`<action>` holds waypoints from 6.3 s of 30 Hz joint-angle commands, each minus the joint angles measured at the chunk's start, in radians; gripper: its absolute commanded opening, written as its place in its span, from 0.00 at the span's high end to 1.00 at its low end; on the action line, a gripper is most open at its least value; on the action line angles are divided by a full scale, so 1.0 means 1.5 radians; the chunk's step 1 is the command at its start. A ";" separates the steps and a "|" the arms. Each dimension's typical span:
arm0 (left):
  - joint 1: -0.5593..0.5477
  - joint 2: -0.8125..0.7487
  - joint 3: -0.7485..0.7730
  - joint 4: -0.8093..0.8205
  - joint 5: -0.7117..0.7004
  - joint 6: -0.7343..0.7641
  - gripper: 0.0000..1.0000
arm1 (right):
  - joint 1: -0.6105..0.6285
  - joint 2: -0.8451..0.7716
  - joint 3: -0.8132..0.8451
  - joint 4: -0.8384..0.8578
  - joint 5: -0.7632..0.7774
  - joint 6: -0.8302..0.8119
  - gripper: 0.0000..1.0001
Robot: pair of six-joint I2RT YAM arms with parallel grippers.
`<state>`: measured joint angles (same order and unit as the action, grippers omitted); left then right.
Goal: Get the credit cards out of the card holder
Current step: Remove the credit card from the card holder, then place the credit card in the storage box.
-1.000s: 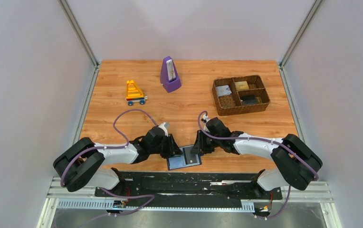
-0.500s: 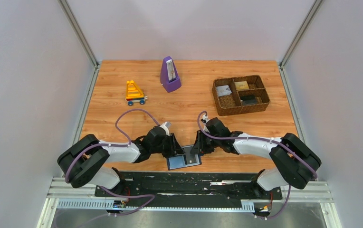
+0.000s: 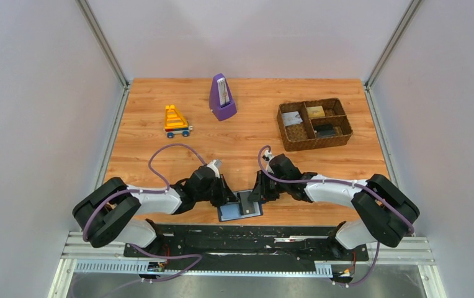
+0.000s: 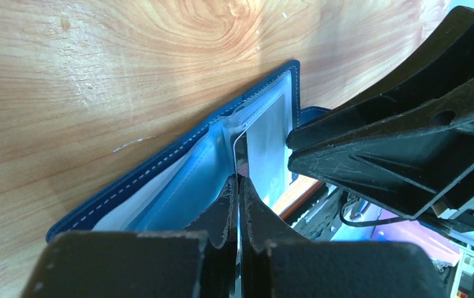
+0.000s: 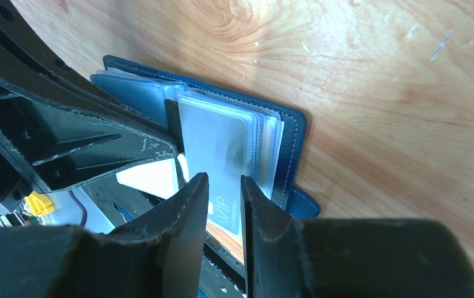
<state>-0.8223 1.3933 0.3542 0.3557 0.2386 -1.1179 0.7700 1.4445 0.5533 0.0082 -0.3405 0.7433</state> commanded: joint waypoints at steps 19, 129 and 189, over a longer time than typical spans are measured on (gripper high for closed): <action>0.048 -0.223 -0.029 -0.165 -0.036 0.065 1.00 | -0.017 -0.020 0.013 -0.033 -0.003 -0.042 0.72; 0.051 -0.360 0.411 -0.747 -0.205 0.536 0.00 | -0.765 0.165 0.501 -0.267 -0.257 -0.296 1.00; 0.051 -0.367 0.410 -0.747 -0.226 0.529 0.00 | -0.752 0.317 0.502 -0.195 -0.235 -0.231 0.68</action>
<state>-0.7456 0.8581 0.9684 -0.7704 -0.0849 -0.3344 -0.3622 1.9118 1.2594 -0.2672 -0.7372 0.4133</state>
